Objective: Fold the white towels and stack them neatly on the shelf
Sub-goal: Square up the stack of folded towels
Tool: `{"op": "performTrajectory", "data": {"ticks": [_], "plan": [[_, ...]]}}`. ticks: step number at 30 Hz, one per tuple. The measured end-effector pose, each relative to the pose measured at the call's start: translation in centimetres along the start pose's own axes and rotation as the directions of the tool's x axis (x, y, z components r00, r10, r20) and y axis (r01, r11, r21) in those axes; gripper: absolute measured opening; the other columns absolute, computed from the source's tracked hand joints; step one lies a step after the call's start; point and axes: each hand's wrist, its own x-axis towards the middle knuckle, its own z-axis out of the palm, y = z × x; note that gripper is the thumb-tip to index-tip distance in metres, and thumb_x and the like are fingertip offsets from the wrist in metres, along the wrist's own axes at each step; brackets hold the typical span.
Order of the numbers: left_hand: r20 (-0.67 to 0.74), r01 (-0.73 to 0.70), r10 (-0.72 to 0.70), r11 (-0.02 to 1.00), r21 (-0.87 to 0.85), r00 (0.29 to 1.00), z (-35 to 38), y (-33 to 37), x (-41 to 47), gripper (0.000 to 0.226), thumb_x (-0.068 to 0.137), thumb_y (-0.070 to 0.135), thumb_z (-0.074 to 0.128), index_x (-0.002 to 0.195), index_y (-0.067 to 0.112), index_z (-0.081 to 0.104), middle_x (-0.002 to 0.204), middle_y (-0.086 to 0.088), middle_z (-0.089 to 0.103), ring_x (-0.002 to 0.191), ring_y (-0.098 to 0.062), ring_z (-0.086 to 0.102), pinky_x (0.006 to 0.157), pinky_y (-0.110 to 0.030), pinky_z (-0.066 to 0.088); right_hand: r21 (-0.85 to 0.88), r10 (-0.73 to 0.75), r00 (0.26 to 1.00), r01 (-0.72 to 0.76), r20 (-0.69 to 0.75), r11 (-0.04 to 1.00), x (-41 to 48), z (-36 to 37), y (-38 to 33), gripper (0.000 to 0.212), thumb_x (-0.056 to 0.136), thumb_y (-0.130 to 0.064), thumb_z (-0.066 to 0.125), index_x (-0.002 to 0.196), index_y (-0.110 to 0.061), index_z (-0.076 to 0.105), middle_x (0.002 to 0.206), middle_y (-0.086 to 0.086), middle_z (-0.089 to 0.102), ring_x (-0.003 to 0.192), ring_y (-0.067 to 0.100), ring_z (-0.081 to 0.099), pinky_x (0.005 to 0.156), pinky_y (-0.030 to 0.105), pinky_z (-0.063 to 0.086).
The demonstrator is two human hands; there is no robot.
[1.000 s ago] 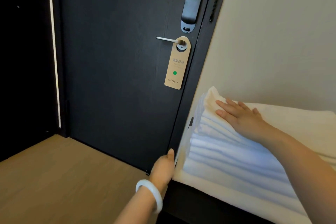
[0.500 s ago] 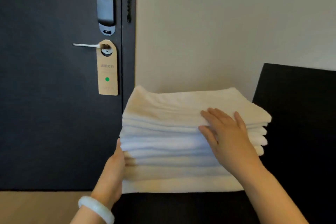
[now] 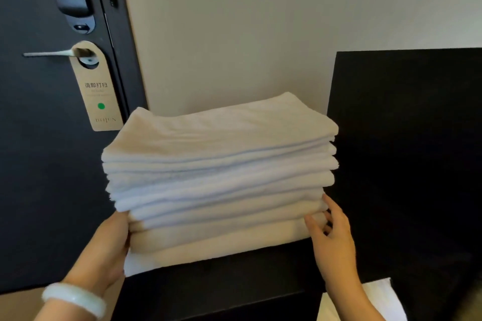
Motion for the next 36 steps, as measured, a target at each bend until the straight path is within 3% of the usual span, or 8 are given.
{"op": "performTrajectory", "data": {"ticks": [4, 8, 15, 20, 25, 29, 32, 36], "plan": [[0.020, 0.085, -0.090, 0.980, 0.182, 0.996, -1.4, 1.1, 1.1, 0.030, 0.102, 0.032, 0.043, 0.112, 0.013, 0.064, 0.110, -0.015, 0.069, 0.102, -0.031, 0.063, 0.087, -0.047, 0.051, 0.157, 0.230, 0.973, -0.229, 0.012, 0.961, 2.4, -0.8, 0.5, 0.043, 0.101, -0.019, 0.046, 0.142, -0.033, 0.044, 0.132, -0.007, 0.053, 0.124, 0.018, 0.049, 0.105, 0.039, 0.040], [0.043, 0.197, -0.213, 0.950, 0.241, 0.976, -2.0, 2.9, 1.8, 0.027, 0.097, 0.033, 0.052, 0.111, 0.014, 0.064, 0.107, -0.014, 0.071, 0.100, -0.033, 0.064, 0.079, -0.046, 0.054, 0.126, 0.385, 0.905, -0.409, 0.182, 0.904, 5.6, -3.0, 0.1, 0.026, 0.100, -0.030, 0.050, 0.116, -0.014, 0.064, 0.112, 0.010, 0.067, 0.104, 0.027, 0.061, 0.099, 0.047, 0.047], [0.138, 0.216, -0.220, 0.976, 0.038, 0.966, -1.3, 3.0, 2.2, 0.037, 0.087, 0.035, 0.065, 0.118, 0.015, 0.067, 0.112, -0.012, 0.072, 0.109, -0.033, 0.065, 0.097, -0.053, 0.049, 0.106, 0.360, 0.906, -0.389, 0.221, 0.915, 7.3, -3.9, -1.9, 0.029, 0.098, -0.031, 0.056, 0.112, -0.008, 0.067, 0.104, 0.011, 0.072, 0.102, 0.026, 0.065, 0.102, 0.048, 0.046], [0.083, 0.206, -0.199, 0.975, -0.088, 0.976, -0.3, 3.3, 1.8, 0.032, 0.094, 0.029, 0.061, 0.119, 0.009, 0.066, 0.115, -0.018, 0.069, 0.109, -0.037, 0.064, 0.095, -0.053, 0.050, 0.338, 0.332, 0.905, -0.410, 0.266, 0.847, 7.5, -3.8, -1.8, 0.039, 0.100, -0.030, 0.054, 0.130, -0.005, 0.057, 0.119, 0.018, 0.064, 0.101, 0.027, 0.063, 0.076, 0.036, 0.051], [0.075, 0.244, -0.237, 0.964, -0.101, 0.969, -0.4, 4.1, 0.9, 0.028, 0.091, 0.029, 0.067, 0.113, 0.011, 0.070, 0.102, -0.013, 0.074, 0.093, -0.032, 0.070, 0.072, -0.044, 0.059, 0.325, 0.309, 0.880, -0.430, 0.361, 0.843, 7.2, -3.4, -4.9, 0.070, 0.076, -0.058, 0.062, 0.137, -0.024, 0.052, 0.133, 0.013, 0.055, 0.113, 0.034, 0.057, 0.097, 0.053, 0.046], [0.125, 0.257, -0.237, 0.949, -0.182, 0.963, -0.4, 4.8, 0.2, 0.037, 0.093, 0.043, 0.061, 0.117, 0.017, 0.070, 0.102, -0.011, 0.075, 0.094, -0.032, 0.069, 0.063, -0.046, 0.059, 0.408, 0.293, 0.875, -0.446, 0.385, 0.797, 6.5, -3.0, -6.4, 0.062, 0.084, -0.068, 0.049, 0.135, -0.034, 0.053, 0.132, 0.009, 0.057, 0.118, 0.037, 0.055, 0.098, 0.063, 0.043], [0.190, 0.219, -0.160, 0.910, -0.352, 0.969, -0.3, 4.3, -0.6, 0.050, 0.091, 0.064, 0.047, 0.113, 0.025, 0.071, 0.106, -0.007, 0.074, 0.104, -0.031, 0.065, 0.077, -0.048, 0.055, 0.415, 0.267, 0.900, -0.400, 0.343, 0.817, 5.5, -1.5, -7.3, 0.052, 0.078, -0.071, 0.053, 0.119, -0.040, 0.060, 0.117, 0.001, 0.061, 0.108, 0.031, 0.057, 0.083, 0.060, 0.049], [0.271, 0.222, -0.124, 0.902, -0.371, 0.955, -1.2, 2.5, -0.9, 0.061, 0.076, 0.080, 0.051, 0.116, 0.038, 0.068, 0.117, -0.001, 0.071, 0.118, -0.033, 0.058, 0.091, -0.062, 0.047, 0.396, 0.333, 0.912, -0.405, 0.240, 0.824, 5.1, 0.1, -6.6, 0.083, 0.066, -0.069, 0.070, 0.140, -0.038, 0.046, 0.135, 0.006, 0.053, 0.121, 0.039, 0.049, 0.082, 0.063, 0.049]]}}
